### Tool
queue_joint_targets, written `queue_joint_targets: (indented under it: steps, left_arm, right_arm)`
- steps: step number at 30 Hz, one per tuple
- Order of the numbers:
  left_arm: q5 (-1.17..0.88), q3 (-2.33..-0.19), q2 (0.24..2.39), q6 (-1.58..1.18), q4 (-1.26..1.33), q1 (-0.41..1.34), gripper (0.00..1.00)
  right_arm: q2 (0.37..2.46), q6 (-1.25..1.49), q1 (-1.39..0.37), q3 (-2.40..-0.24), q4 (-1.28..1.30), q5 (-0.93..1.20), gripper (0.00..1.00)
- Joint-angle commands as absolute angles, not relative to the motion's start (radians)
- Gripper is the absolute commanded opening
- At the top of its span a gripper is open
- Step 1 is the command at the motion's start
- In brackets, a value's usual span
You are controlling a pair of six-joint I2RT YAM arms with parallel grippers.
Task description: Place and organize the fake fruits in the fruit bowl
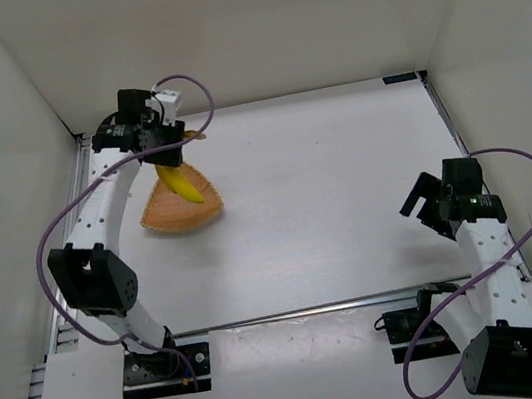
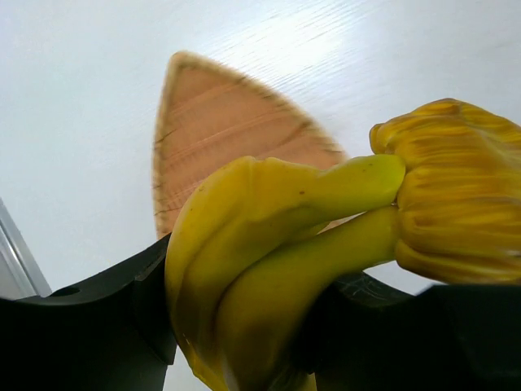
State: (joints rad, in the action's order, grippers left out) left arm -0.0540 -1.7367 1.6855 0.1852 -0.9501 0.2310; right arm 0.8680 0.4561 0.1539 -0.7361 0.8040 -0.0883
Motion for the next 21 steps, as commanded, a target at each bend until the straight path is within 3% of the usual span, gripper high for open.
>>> queue_joint_targets:
  steps: [1, 7, 10, 11, 12, 16, 21]
  left_arm:
    - [-0.081, -1.680, 1.802, 0.216, -0.933, 0.174, 0.15]
    - [-0.063, -1.749, 1.934, 0.207, -0.922, 0.110, 0.19]
    - [-0.031, -1.749, 1.963, 0.207, -0.922, 0.110, 0.37]
    - [-0.020, -1.749, 1.963, 0.207, -0.922, 0.101, 0.46]
    - [-0.009, -1.740, 1.963, 0.207, -0.922, 0.101, 0.67]
    - [0.000, -1.740, 1.928, 0.189, -0.922, 0.092, 1.00]
    - [0.079, -1.784, 1.774, 0.179, -0.951, 0.092, 1.00]
  right_arm:
    - [0.880, 0.456, 0.149, -0.744, 0.781, -0.067, 0.99]
    - [0.881, 0.456, 0.149, -0.762, 0.781, -0.067, 0.99]
    - [0.871, 0.446, 0.149, -0.762, 0.790, -0.078, 0.99]
    - [0.871, 0.446, 0.149, -0.762, 0.799, -0.078, 0.99]
    - [0.871, 0.446, 0.149, -0.762, 0.799, -0.078, 0.99]
    - [0.871, 0.446, 0.149, -0.772, 0.799, -0.078, 0.99]
    - [0.871, 0.446, 0.149, -0.790, 0.799, -0.078, 0.99]
